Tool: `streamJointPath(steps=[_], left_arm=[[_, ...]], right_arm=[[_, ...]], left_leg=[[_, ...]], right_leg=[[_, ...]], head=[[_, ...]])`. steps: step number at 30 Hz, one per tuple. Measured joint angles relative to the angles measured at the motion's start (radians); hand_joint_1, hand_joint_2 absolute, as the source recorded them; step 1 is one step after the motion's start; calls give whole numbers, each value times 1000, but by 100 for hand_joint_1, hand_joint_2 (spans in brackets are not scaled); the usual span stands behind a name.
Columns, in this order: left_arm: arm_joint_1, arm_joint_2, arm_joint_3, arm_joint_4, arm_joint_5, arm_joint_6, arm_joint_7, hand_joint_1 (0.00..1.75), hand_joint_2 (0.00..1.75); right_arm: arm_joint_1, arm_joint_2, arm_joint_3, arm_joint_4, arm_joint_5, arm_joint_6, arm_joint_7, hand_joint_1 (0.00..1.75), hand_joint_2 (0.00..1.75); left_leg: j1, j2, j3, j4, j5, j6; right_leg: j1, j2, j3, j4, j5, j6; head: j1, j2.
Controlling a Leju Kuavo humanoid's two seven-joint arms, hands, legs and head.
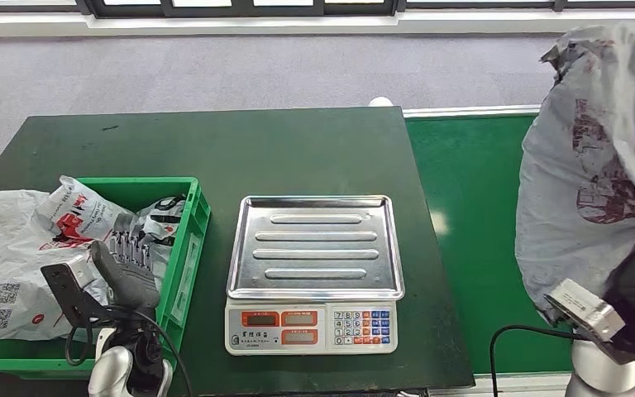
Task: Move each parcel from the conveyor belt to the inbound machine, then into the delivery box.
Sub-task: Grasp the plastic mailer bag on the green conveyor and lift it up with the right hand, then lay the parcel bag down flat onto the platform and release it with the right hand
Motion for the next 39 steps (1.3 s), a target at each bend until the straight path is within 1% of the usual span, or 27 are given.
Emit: streamJointPath(steps=[1,2,5,7,11,15,17,22,24,27,32,35,36,38,39], left_arm=[[-4,0,-1,2,2,1,-1,0,0],[-8,0,-2,5,5,1,-1,0,0],[-17,3,-9,17,19,-1,-2,0,0],[-24,6,-18,26,26,-4,-3,0,0],[-43,12,-40,46,33,-7,-5,0,0],[-70,22,-70,69,40,-9,-7,0,0],[-82,25,-85,78,43,-10,-6,0,0],[-96,33,-105,95,51,-10,-5,0,0],[-97,36,-109,99,51,-10,-5,0,0],[-100,40,-114,105,52,-10,-5,0,0],[-107,42,-132,114,52,-3,-1,0,0],[-108,45,-140,120,52,-1,0,0,0],[-109,46,-142,123,52,-1,0,0,0],[-112,47,-146,129,52,-1,0,0,0],[-115,47,-148,132,52,-1,0,0,0]], right_arm=[[-17,10,-1,9,7,1,-2,175,175],[-37,15,4,31,6,6,18,175,175],[-118,4,60,173,-53,35,148,175,175],[-178,-9,127,307,-76,32,195,175,175],[-257,-10,279,553,-79,24,217,175,175],[-278,13,406,693,-155,107,251,175,175],[-273,28,458,730,-191,139,255,175,175],[-271,43,537,777,-223,152,261,175,175],[-271,44,551,786,-231,159,262,175,175],[-271,45,569,797,-270,204,257,175,175],[-271,56,603,811,-381,291,256,175,175],[-269,59,614,815,-427,320,251,175,175],[-268,60,616,816,-435,324,248,138,175],[-266,62,617,819,-445,328,240,51,175],[-266,63,617,821,-445,326,237,7,131]], left_leg=[[0,0,0,0,0,0],[0,0,0,0,0,0],[0,1,0,0,1,0],[0,2,0,0,2,-1],[1,-1,-2,0,5,0],[2,-5,-4,0,6,0],[2,-5,-6,0,6,0],[2,-5,-8,0,6,0],[2,-5,-8,0,6,0],[2,-4,-9,0,6,0],[2,-5,-9,0,7,0],[2,-5,-9,0,7,-1],[2,-5,-9,0,7,-1],[2,-5,-9,0,7,-1],[2,-5,-9,0,7,-1]], right_leg=[[0,0,0,0,0,0],[0,0,0,0,0,0],[1,1,0,1,1,-1],[1,3,-1,1,3,-1],[1,0,-2,1,5,0],[2,-4,-3,1,4,-1],[2,-3,-5,2,4,-2],[2,-3,-8,2,4,-2],[2,-3,-8,2,4,-2],[2,-3,-8,1,4,-2],[2,-3,-8,1,4,-2],[2,-3,-8,1,4,-2],[2,-3,-8,1,4,-2],[2,-3,-8,1,4,-2],[2,-3,-8,1,4,-2]], head=[[0,0],[0,0],[0,0],[0,0],[0,0],[0,0],[0,0],[0,0],[0,0],[0,0],[0,0],[0,0],[0,0],[0,0],[0,0]])
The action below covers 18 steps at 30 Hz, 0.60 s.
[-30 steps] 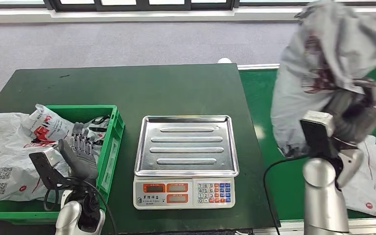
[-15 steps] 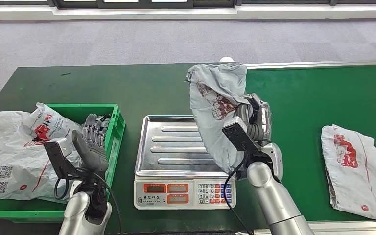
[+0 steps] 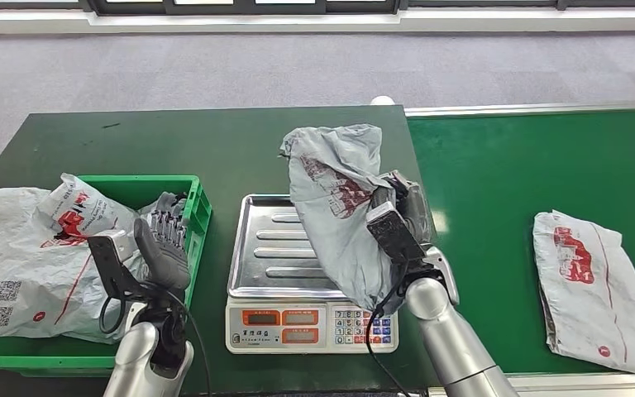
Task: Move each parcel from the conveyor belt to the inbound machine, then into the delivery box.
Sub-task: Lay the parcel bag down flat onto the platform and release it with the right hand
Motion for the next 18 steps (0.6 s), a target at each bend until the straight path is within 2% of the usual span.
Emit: streamJointPath(steps=[1,3,7,18], left_arm=[[-2,0,-2,3,0,0,0,0,0],[-4,0,-6,8,0,3,-2,0,0],[-5,1,-11,10,-3,14,-10,0,0],[-6,19,-11,4,-11,52,-57,0,0]], right_arm=[[-1,1,0,4,5,-7,0,0,87],[-4,3,0,17,25,-31,5,0,0],[-8,2,-4,36,55,-73,5,0,0],[37,-17,-17,31,57,-42,-38,0,0]], left_leg=[[0,0,0,0,0,0],[0,0,0,0,0,0],[0,0,0,0,0,0],[0,0,0,0,0,0]], right_leg=[[0,0,0,0,0,0],[0,0,0,0,0,0],[0,0,0,0,0,0],[0,0,0,0,0,0]], head=[[0,0],[0,0],[0,0],[0,0]])
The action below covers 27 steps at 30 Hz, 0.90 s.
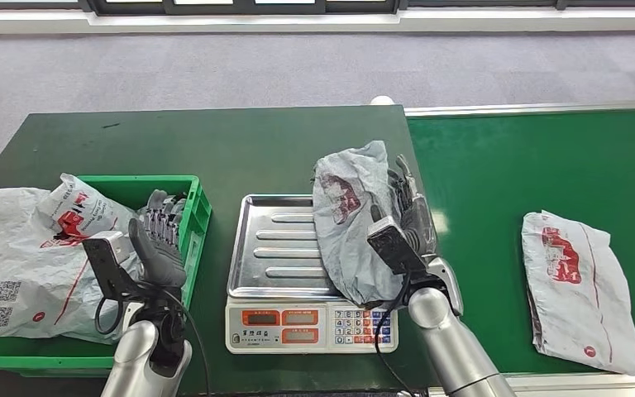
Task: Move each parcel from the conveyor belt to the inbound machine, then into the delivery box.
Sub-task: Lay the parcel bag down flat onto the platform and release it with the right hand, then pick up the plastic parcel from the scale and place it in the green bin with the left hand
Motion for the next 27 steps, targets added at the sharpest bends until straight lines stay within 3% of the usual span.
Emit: streamJointPath(steps=[10,18,22,27], left_arm=[[4,4,0,-15,-6,20,-18,0,0],[29,18,-3,-102,-120,42,-47,0,0],[23,36,-36,-143,-363,59,-34,0,0],[-8,46,-112,-156,-581,47,2,0,0]], right_arm=[[24,-2,-5,-10,17,13,-2,0,0],[164,-26,-26,-196,-67,128,-59,0,0],[239,-33,-49,-354,-138,156,-135,0,175],[315,-36,-57,-585,-194,205,-185,0,175]], left_leg=[[0,0,0,0,0,0],[0,0,0,0,0,0],[0,-1,-1,0,0,0],[0,1,-1,0,-1,0]], right_leg=[[0,0,0,0,0,0],[0,0,0,0,0,0],[0,0,-1,0,0,0],[0,1,-2,0,0,0]], head=[[0,0],[0,0],[0,0],[0,0]])
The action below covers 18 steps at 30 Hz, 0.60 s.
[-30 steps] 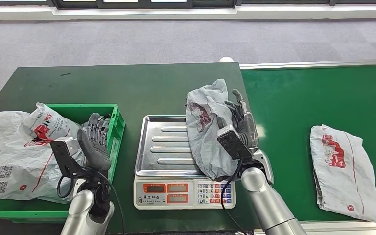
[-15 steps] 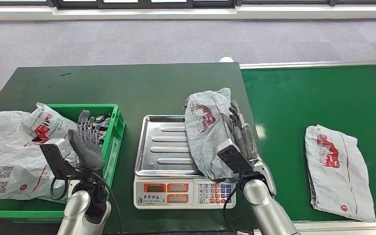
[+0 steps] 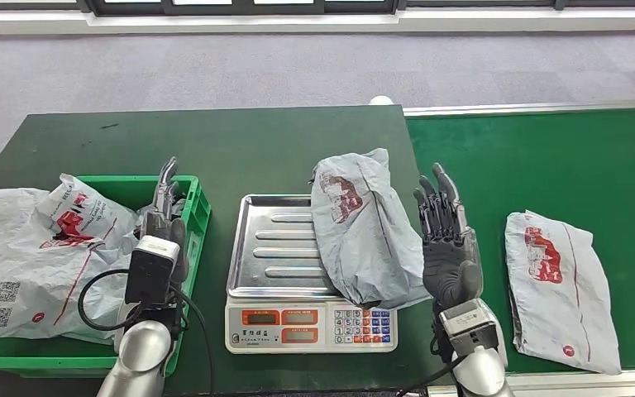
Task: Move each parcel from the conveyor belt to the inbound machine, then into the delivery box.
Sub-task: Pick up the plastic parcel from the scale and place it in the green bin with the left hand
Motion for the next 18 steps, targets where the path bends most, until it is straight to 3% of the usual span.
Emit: streamJointPath(steps=[6,14,18], left_arm=[[-71,9,-79,58,-100,-88,26,0,0],[-147,9,-133,152,-126,-127,43,0,0],[-239,-6,-176,287,-170,-186,59,0,175]], right_arm=[[57,-15,-2,-166,-69,72,-86,0,175],[73,-31,1,-257,-127,155,-118,0,175],[21,-58,37,-264,-194,340,-129,0,175]], left_leg=[[0,-1,0,0,1,0],[0,2,0,0,1,0],[0,1,0,0,2,-1]], right_leg=[[0,-1,0,0,0,0],[0,1,0,0,2,0],[0,0,0,0,2,0]], head=[[0,0],[0,0],[0,0]])
